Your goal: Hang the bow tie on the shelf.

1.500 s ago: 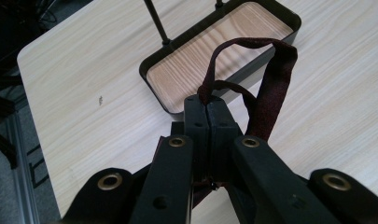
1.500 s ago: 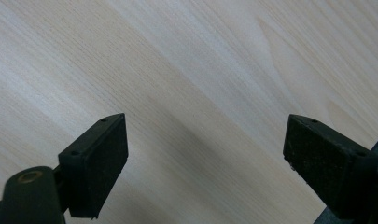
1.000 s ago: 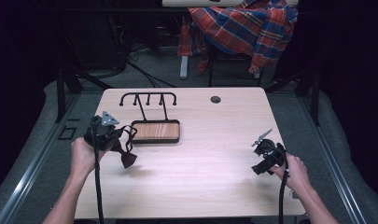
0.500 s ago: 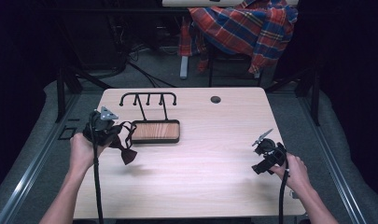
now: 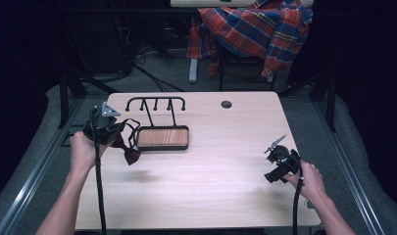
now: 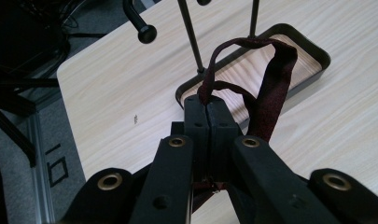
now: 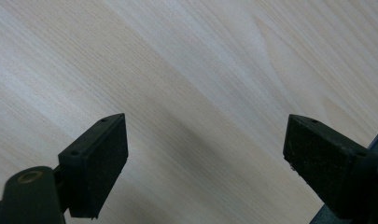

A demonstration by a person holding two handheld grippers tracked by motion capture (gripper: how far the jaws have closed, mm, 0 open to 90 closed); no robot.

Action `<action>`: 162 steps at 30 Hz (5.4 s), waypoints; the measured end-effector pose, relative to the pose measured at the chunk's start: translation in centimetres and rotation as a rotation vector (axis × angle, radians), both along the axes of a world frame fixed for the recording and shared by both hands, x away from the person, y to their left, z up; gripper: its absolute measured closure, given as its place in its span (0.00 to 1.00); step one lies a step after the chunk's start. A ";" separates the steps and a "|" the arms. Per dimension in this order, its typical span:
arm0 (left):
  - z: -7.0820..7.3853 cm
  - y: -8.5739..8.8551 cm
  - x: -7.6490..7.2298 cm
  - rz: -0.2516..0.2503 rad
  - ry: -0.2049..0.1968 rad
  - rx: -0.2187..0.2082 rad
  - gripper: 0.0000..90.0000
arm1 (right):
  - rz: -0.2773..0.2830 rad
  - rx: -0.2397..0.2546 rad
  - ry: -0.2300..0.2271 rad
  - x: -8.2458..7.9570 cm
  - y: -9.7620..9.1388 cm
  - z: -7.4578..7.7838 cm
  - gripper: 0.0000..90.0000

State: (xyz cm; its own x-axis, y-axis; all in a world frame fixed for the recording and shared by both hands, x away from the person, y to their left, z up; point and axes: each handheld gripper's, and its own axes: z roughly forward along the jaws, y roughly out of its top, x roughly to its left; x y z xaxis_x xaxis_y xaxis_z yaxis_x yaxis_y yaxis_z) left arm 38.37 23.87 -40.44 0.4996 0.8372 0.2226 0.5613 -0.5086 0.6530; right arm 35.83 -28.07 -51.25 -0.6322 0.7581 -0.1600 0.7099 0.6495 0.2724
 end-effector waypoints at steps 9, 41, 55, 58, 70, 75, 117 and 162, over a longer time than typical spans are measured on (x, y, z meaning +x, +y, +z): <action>0.9 0.0 1.1 0.019 -0.011 -0.004 0.99 | -0.003 0.013 0.000 0.0 0.1 0.0 0.15; 2.2 -0.4 6.1 0.094 -0.004 0.068 0.99 | 0.001 0.012 0.004 0.0 0.0 -0.1 0.15; 0.6 0.1 7.6 0.130 0.025 0.046 0.99 | 0.011 -0.008 0.017 0.1 -0.1 0.0 0.15; 0.3 0.2 7.7 0.134 0.027 0.049 0.99 | 0.014 -0.021 0.024 0.2 -0.2 0.1 0.15; -1.5 0.4 8.0 0.143 0.042 0.055 0.98 | 0.003 -0.012 0.015 0.1 -0.1 -0.1 0.15; -2.3 0.3 8.2 0.150 0.049 0.044 0.98 | -0.008 0.009 0.002 0.0 0.0 -0.2 0.15; -4.0 0.8 8.0 0.210 0.011 -0.015 0.51 | -0.008 0.021 0.010 0.0 -0.2 -0.2 0.15; -4.1 1.7 -4.0 0.134 0.100 -0.091 0.07 | 0.001 0.013 0.003 -0.2 0.0 -0.1 0.15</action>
State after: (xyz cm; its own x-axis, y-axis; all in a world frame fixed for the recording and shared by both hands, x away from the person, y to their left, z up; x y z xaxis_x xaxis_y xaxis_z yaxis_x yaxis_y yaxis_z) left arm 34.37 25.53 -44.55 0.3983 0.9121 0.0975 0.6845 -0.3663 0.6303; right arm 35.61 -28.03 -51.33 -0.6335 0.7594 -0.1481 0.7099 0.6466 0.2791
